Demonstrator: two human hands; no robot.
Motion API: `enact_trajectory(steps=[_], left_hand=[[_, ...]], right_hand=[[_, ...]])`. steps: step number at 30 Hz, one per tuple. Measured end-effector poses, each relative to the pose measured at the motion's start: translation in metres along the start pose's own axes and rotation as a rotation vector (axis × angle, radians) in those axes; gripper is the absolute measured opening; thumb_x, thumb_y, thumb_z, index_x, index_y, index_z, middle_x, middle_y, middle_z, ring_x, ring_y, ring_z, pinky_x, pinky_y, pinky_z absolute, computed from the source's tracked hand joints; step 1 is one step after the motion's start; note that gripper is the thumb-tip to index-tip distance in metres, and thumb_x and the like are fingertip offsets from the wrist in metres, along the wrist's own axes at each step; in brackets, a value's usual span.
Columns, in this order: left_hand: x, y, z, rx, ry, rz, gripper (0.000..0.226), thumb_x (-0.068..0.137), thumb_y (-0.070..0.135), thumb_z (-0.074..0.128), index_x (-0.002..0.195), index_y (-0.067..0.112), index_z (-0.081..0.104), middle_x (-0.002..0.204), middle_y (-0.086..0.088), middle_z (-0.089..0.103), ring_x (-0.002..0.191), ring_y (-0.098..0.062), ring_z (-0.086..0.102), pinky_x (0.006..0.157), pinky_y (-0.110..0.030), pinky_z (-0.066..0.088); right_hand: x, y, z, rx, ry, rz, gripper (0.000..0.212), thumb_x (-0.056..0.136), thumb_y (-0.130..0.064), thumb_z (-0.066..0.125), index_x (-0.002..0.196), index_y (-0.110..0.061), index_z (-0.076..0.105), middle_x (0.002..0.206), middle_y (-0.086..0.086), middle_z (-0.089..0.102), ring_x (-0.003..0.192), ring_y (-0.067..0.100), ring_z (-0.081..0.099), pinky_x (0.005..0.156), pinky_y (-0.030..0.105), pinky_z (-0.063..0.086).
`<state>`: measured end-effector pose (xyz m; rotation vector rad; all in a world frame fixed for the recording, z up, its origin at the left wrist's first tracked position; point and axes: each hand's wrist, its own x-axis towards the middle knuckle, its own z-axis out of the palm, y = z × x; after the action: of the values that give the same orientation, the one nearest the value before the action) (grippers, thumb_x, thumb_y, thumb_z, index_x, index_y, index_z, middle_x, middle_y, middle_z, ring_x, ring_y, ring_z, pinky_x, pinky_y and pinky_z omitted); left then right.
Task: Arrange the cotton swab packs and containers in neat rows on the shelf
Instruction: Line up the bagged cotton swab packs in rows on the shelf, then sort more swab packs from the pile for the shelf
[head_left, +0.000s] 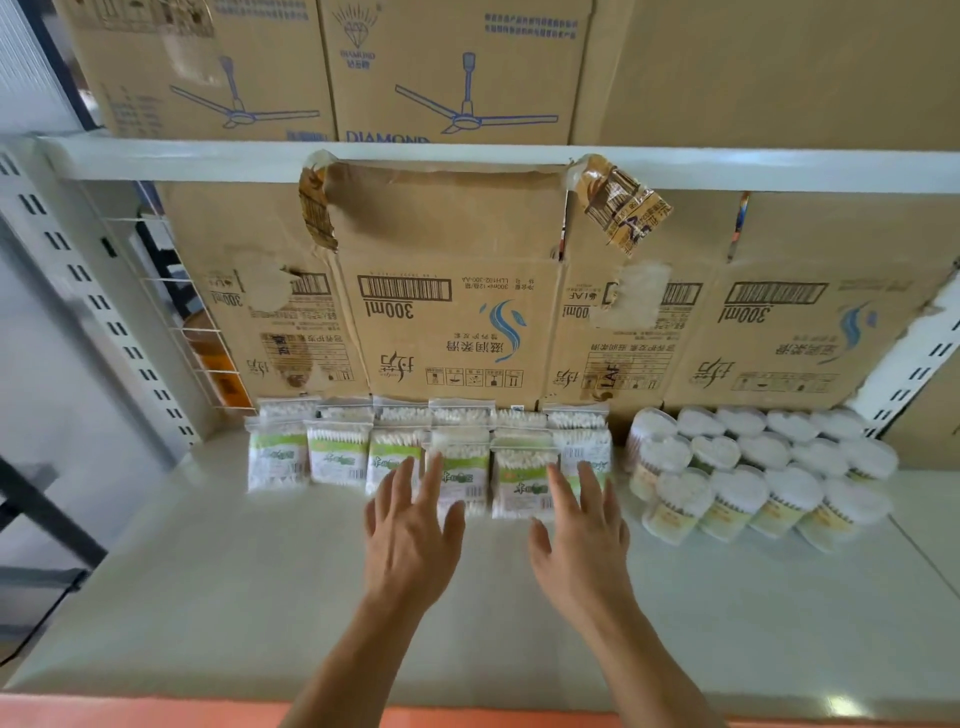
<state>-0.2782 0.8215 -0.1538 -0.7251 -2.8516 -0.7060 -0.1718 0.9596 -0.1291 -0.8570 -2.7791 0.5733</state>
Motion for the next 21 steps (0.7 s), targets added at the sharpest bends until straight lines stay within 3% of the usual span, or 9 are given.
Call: enact_trajectory(steps=[4, 7, 9, 12, 16, 21], left_hand=[[-0.020, 0.002, -0.008, 0.074, -0.066, 0.071, 0.071, 0.086, 0.066, 0.017, 0.147, 0.032, 0.030, 0.157, -0.008, 0.021, 0.143, -0.032, 0.020, 0.111, -0.056, 0.020], [-0.036, 0.003, -0.010, 0.052, -0.183, 0.124, 0.081, 0.075, 0.074, 0.002, 0.149, 0.041, 0.007, 0.160, 0.002, -0.007, 0.146, -0.023, -0.008, 0.114, -0.050, -0.004], [-0.045, 0.007, -0.010, 0.017, -0.208, 0.148, 0.083, 0.072, 0.076, -0.001, 0.148, 0.043, -0.001, 0.159, 0.003, -0.012, 0.145, -0.020, -0.014, 0.113, -0.047, -0.011], [-0.057, 0.024, -0.002, -0.046, -0.229, 0.202, 0.080, 0.075, 0.075, 0.003, 0.148, 0.042, -0.003, 0.160, 0.001, -0.005, 0.146, -0.021, -0.010, 0.112, -0.047, -0.011], [-0.072, 0.062, 0.016, -0.119, -0.234, 0.255, 0.077, 0.080, 0.071, 0.013, 0.149, 0.037, 0.016, 0.159, -0.003, 0.014, 0.146, -0.026, 0.008, 0.114, -0.053, 0.002], [-0.093, 0.114, 0.029, -0.125, -0.291, 0.329, 0.081, 0.077, 0.072, 0.009, 0.149, 0.036, 0.019, 0.158, -0.002, 0.017, 0.146, -0.025, 0.011, 0.115, -0.051, 0.003]], right_hand=[[-0.017, -0.007, 0.007, -0.064, -0.088, 0.074, 0.068, 0.099, -0.047, 0.035, 0.152, -0.031, -0.006, 0.160, 0.005, -0.014, 0.146, 0.038, -0.014, 0.116, 0.053, 0.006], [-0.032, -0.007, 0.006, -0.057, -0.099, 0.131, 0.067, 0.099, -0.049, 0.033, 0.152, -0.033, -0.006, 0.160, 0.006, -0.012, 0.145, 0.038, -0.014, 0.116, 0.054, 0.004], [-0.044, -0.004, 0.001, -0.053, -0.076, 0.174, 0.066, 0.099, -0.049, 0.032, 0.152, -0.033, -0.004, 0.161, 0.005, -0.010, 0.146, 0.037, -0.013, 0.116, 0.053, 0.004], [-0.061, 0.012, -0.013, -0.049, -0.004, 0.256, 0.064, 0.099, -0.047, 0.036, 0.153, -0.032, 0.005, 0.162, 0.003, -0.003, 0.147, 0.035, -0.007, 0.117, 0.052, 0.006], [-0.086, 0.053, -0.041, 0.020, 0.112, 0.395, 0.060, 0.097, -0.041, 0.045, 0.151, -0.028, 0.022, 0.160, 0.006, 0.015, 0.147, 0.036, 0.006, 0.114, 0.053, 0.015], [-0.109, 0.113, -0.070, 0.134, 0.189, 0.524, 0.058, 0.097, -0.039, 0.045, 0.150, -0.025, 0.026, 0.159, 0.007, 0.020, 0.146, 0.035, 0.009, 0.116, 0.049, 0.016]])
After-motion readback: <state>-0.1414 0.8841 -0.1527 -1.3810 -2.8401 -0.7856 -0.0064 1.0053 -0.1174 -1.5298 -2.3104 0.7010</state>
